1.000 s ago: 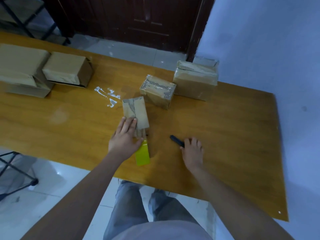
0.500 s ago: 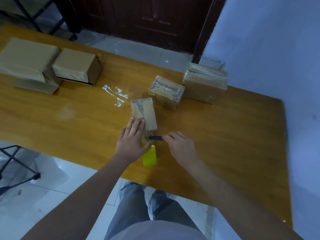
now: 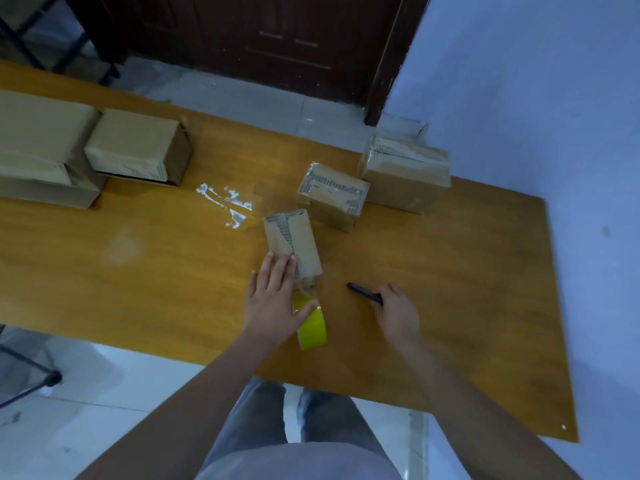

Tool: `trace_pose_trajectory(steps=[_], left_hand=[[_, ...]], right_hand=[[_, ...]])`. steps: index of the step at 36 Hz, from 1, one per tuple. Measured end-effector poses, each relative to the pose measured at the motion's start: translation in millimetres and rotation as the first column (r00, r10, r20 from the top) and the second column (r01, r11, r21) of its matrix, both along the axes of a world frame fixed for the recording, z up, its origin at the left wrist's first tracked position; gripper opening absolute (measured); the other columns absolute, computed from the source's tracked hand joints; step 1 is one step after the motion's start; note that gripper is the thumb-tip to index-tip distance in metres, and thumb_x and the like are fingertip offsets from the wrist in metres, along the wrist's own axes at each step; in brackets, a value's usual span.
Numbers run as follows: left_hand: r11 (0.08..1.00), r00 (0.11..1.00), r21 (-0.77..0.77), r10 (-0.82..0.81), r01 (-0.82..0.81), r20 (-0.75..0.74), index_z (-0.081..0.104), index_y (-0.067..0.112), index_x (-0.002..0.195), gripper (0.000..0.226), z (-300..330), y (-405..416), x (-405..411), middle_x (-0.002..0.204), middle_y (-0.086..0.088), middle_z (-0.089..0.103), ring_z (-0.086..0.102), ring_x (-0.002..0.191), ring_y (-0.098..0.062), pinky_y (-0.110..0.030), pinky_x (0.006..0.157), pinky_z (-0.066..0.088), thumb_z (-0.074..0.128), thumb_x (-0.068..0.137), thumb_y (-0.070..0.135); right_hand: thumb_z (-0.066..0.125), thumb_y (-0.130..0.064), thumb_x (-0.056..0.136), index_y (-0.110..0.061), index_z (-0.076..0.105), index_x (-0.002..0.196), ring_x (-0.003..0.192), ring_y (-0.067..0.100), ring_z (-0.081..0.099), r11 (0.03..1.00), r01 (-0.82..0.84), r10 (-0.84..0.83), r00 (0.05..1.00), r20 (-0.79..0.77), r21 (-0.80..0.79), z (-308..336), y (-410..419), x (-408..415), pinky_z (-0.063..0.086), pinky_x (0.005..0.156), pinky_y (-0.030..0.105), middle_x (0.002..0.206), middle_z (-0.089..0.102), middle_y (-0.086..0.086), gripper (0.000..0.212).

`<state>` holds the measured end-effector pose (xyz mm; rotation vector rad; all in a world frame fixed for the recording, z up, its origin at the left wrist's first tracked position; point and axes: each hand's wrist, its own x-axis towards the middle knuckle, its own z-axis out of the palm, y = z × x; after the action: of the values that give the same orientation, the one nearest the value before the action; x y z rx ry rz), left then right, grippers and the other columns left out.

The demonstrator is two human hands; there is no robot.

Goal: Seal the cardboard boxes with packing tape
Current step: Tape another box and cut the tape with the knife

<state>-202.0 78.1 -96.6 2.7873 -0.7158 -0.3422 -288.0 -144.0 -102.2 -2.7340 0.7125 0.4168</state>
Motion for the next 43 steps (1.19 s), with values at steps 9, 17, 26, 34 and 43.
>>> trace_pose_trajectory(steps=[9, 17, 26, 34, 43], left_hand=[[0.999, 0.992, 0.003, -0.052, 0.052, 0.114, 0.043, 0.007, 0.141, 0.094, -4, 2, 4, 0.141, -0.008, 0.046, 0.025, 0.136, -0.031, -0.055, 0.102, 0.037, 0.019, 0.084, 0.077], [0.993, 0.984, -0.047, -0.100, 0.108, 0.150, 0.049, 0.005, 0.136, 0.093, -9, 6, 9, 0.134, -0.009, 0.051, 0.033, 0.130, -0.033, -0.053, 0.089, 0.047, 0.031, 0.078, 0.076], [0.960, 0.940, -0.200, -0.124, 0.195, 0.319, 0.072, 0.012, 0.100, 0.063, 2, 12, 37, 0.099, -0.001, 0.062, 0.044, 0.088, -0.025, -0.038, 0.065, 0.044, 0.038, 0.083, 0.062], [0.954, 0.877, -0.063, -0.242, 0.293, 0.414, 0.062, 0.011, 0.085, 0.043, 2, 0, 55, 0.085, -0.007, 0.058, 0.045, 0.078, -0.028, -0.038, 0.064, 0.037, 0.063, 0.076, 0.053], [0.882, 0.829, 0.004, -0.446, 0.472, 0.337, 0.065, 0.009, 0.104, 0.063, -4, 0, 73, 0.120, -0.019, 0.058, 0.045, 0.114, -0.034, -0.047, 0.092, 0.041, 0.089, 0.056, 0.041]], right_hand=[[0.057, -0.023, 0.093, -0.016, 0.060, 0.115, 0.125, 0.019, 0.037, 0.886, 0.199, -0.322, 0.914, 0.246, 0.418, 1, 55, 18, 0.033, 0.105, 0.030, 0.129, 0.039, 0.003, 0.024], [0.059, -0.011, 0.090, -0.023, 0.065, 0.080, 0.096, 0.013, 0.055, 0.434, 0.287, -0.514, 0.858, -0.027, 0.854, 16, 100, 34, 0.043, 0.075, 0.017, 0.111, 0.055, 0.008, 0.017], [0.060, -0.014, 0.091, -0.025, 0.062, 0.080, 0.084, 0.004, 0.057, 0.452, 0.317, -0.546, 0.838, -0.022, 0.834, 31, 109, 25, 0.043, 0.067, 0.006, 0.101, 0.060, 0.004, 0.016], [0.064, -0.018, 0.089, -0.025, 0.067, 0.080, 0.081, 0.003, 0.059, 0.432, 0.351, -0.612, 0.791, -0.016, 0.831, 33, 114, 10, 0.046, 0.074, 0.019, 0.086, 0.066, -0.011, 0.012], [0.061, -0.012, 0.090, -0.009, 0.068, 0.093, 0.083, 0.012, 0.059, 0.389, 0.436, -0.723, 0.690, -0.024, 0.812, 35, 96, -1, 0.047, 0.071, 0.022, 0.089, 0.064, 0.000, 0.008]])
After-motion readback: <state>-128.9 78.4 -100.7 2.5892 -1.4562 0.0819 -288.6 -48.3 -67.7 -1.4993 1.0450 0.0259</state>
